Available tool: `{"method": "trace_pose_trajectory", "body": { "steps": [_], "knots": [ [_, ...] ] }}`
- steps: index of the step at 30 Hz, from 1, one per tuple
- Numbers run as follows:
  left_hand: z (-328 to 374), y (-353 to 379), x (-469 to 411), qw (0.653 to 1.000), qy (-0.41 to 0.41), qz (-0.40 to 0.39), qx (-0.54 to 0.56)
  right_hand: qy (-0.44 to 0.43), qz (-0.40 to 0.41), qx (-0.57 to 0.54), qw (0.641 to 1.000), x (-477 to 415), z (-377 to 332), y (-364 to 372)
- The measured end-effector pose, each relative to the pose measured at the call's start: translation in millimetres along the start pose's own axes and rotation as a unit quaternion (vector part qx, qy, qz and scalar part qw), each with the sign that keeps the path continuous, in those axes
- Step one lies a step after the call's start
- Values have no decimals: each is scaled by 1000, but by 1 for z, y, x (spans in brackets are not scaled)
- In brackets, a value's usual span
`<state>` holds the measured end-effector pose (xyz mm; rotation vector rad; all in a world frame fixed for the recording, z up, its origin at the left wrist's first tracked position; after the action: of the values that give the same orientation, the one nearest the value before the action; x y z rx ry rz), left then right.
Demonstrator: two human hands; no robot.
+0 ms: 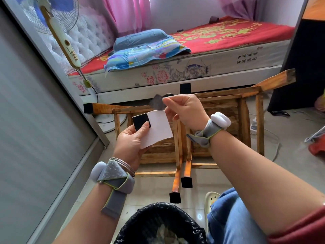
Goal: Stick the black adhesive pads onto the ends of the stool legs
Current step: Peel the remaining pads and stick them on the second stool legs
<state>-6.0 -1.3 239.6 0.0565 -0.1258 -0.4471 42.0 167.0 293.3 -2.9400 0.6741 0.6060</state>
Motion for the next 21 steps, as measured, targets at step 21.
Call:
{"method": "trace_pose_trajectory", "body": {
  "steps": [21],
  "knots": [
    [-58, 200, 64, 990, -27, -104, -86, 208, 351, -206, 889, 228, 112, -248]
  ]
}}
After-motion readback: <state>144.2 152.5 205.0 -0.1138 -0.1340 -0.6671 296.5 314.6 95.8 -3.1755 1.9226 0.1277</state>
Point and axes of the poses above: each hand's wrist, its own x-axis away from the middle knuckle, its own y-axis out of the palm, z = x × y, the point moved 9 cm from there along -x, towards the middle knuckle, and after that the axes turned 7 degrees about -x, right-handed, at the moved point
